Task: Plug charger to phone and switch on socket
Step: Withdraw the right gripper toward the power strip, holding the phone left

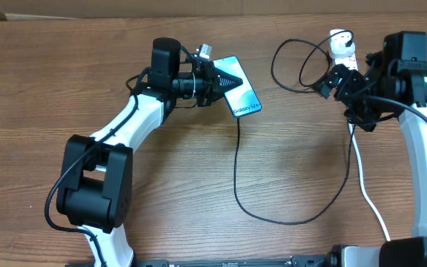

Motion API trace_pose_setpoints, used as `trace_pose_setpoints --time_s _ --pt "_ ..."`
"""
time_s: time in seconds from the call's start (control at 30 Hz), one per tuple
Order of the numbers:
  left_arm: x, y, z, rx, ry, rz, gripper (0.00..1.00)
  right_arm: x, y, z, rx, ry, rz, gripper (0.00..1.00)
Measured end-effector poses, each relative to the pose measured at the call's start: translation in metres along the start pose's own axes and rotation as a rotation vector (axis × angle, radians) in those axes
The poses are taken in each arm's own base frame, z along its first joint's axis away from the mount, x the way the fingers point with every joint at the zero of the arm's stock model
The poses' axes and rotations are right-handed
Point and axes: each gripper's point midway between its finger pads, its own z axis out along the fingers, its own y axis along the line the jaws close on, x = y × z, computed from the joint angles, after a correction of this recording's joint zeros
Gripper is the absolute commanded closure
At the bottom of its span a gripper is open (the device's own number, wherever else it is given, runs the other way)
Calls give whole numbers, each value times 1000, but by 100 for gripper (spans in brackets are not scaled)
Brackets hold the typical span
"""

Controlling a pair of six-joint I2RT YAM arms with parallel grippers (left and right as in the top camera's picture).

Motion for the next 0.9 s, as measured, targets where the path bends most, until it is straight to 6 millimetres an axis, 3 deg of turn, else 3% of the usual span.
trace_pose_setpoints --time_s 0.2,0.43,0.7,0.9 --pt "-1 -2 0 8 -1 13 96 -1 2 2 -13 1 -15 0" --pt "-9 -33 -13 122 8 60 96 -3 3 1 -17 -7 -26 0" --pt "-10 -38 -29 157 56 -108 96 -12 8 1 -36 -42 -42 0" --pt "-18 -36 -46 166 59 -209 96 -18 14 13 -54 -38 -70 9"
